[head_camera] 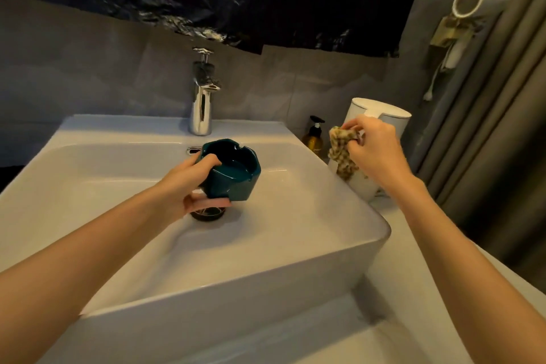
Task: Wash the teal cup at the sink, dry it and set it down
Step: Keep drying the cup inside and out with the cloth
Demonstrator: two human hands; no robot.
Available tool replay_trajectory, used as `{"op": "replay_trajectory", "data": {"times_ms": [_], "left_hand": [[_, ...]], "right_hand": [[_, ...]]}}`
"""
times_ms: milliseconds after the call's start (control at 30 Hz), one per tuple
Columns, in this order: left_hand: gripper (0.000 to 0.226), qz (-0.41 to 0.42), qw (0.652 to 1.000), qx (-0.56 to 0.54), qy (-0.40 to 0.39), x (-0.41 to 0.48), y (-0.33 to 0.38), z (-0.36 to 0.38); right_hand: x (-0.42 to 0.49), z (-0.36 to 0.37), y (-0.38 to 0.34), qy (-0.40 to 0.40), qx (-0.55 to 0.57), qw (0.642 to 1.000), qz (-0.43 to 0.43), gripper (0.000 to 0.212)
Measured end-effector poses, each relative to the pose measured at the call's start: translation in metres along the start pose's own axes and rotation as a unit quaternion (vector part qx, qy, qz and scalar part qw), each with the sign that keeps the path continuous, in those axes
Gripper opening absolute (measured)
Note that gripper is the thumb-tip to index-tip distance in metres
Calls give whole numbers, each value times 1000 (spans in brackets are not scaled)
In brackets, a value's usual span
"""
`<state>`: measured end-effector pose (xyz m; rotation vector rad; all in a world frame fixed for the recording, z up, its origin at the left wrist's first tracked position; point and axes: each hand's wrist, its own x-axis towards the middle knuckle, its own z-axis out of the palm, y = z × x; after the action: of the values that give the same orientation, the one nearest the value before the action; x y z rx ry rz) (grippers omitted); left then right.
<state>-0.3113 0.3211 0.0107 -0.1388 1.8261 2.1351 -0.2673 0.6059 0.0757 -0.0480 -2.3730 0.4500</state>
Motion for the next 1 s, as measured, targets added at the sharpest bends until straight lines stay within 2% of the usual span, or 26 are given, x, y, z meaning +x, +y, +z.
{"op": "replay_trajectory", "data": {"times_ms": [67, 167, 333, 400, 600, 800, 1000], "left_hand": [[24, 16, 1000, -3, 4, -3, 3, -2], [19, 37, 999, -7, 12, -15, 8, -3], [35, 119, 993, 13, 11, -39, 8, -7], [40, 129, 991, 25, 15, -48, 7, -7], [33, 176, 982, 29, 66, -54, 3, -11], [37, 209, 969, 73, 108, -44, 6, -21], [37, 211, 969, 99, 79, -37, 13, -18]], "right_hand": [[4, -2, -24, 17, 48, 997, -50, 20], [6, 6, -61, 8, 142, 989, -43, 20], [-6, 32, -110, -65, 242, 967, -48, 19], [-12, 43, -126, -72, 240, 966, -71, 18], [-30, 77, -145, -97, 246, 956, -128, 18], [-28, 93, -146, -140, 139, 935, -294, 26], [-20, 86, -135, -135, 65, 932, -329, 25]]}}
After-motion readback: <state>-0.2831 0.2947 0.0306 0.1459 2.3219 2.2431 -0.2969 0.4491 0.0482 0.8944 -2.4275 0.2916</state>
